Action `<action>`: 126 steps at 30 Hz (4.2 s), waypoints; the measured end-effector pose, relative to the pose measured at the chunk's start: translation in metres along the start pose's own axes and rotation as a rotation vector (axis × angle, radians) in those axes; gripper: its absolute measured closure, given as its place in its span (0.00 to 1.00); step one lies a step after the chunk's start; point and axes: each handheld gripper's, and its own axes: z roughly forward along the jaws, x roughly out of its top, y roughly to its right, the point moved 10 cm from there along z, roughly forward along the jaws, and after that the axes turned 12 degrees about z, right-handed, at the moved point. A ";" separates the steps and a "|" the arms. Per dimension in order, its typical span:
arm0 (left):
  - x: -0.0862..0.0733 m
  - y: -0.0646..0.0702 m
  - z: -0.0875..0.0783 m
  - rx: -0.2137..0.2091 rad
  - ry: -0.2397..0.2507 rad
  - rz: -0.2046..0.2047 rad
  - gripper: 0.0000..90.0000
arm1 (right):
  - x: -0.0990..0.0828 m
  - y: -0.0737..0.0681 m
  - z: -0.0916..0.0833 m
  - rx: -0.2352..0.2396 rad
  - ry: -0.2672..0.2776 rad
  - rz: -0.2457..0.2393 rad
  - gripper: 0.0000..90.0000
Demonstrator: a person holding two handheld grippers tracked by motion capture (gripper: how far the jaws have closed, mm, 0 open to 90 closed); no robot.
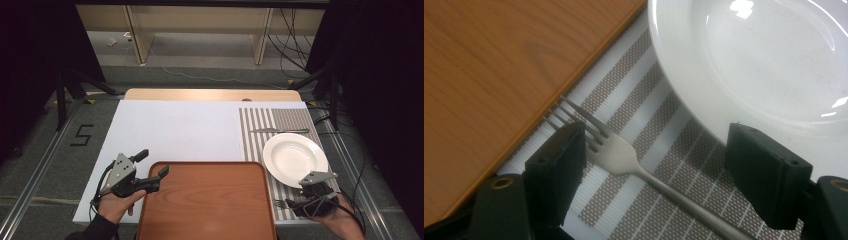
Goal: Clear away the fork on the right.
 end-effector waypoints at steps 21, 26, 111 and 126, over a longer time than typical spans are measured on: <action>0.001 0.000 0.000 0.000 0.004 -0.001 0.18 | -0.021 0.012 0.005 -0.001 -0.117 0.008 0.31; 0.000 0.000 0.000 0.000 0.002 0.001 0.18 | -0.023 0.016 0.006 -0.010 -0.136 0.008 0.33; -0.002 0.001 0.003 -0.001 -0.010 0.001 0.19 | -0.034 0.014 0.012 0.018 -0.313 -0.170 0.95; -0.002 0.001 0.003 0.001 -0.010 0.001 0.19 | -0.009 -0.008 -0.003 0.094 -0.170 -0.194 0.95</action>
